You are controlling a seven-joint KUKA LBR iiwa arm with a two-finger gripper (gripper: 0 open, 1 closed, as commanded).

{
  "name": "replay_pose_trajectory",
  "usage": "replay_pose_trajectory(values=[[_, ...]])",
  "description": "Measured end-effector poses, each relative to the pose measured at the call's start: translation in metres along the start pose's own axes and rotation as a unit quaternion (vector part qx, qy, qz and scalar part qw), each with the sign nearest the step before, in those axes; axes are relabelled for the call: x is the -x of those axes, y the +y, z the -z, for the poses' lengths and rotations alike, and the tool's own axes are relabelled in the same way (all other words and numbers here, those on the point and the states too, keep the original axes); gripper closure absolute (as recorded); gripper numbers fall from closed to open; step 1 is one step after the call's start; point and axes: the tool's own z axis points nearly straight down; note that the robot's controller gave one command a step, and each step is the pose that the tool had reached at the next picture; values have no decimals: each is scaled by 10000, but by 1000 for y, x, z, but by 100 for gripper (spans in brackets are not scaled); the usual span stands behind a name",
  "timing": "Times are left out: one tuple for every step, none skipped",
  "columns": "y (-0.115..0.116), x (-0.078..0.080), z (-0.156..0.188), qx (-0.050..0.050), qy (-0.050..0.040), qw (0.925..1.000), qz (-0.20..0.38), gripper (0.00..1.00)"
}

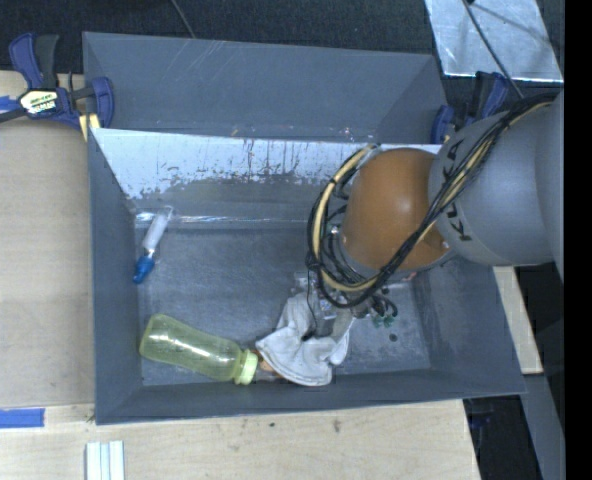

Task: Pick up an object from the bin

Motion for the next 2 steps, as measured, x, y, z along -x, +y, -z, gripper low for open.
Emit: replay_pose_trajectory(values=[[0, 0, 0, 0, 0, 10000, -2, 100], [10, -14, 170, -1, -10, 9998, 181, 100]])
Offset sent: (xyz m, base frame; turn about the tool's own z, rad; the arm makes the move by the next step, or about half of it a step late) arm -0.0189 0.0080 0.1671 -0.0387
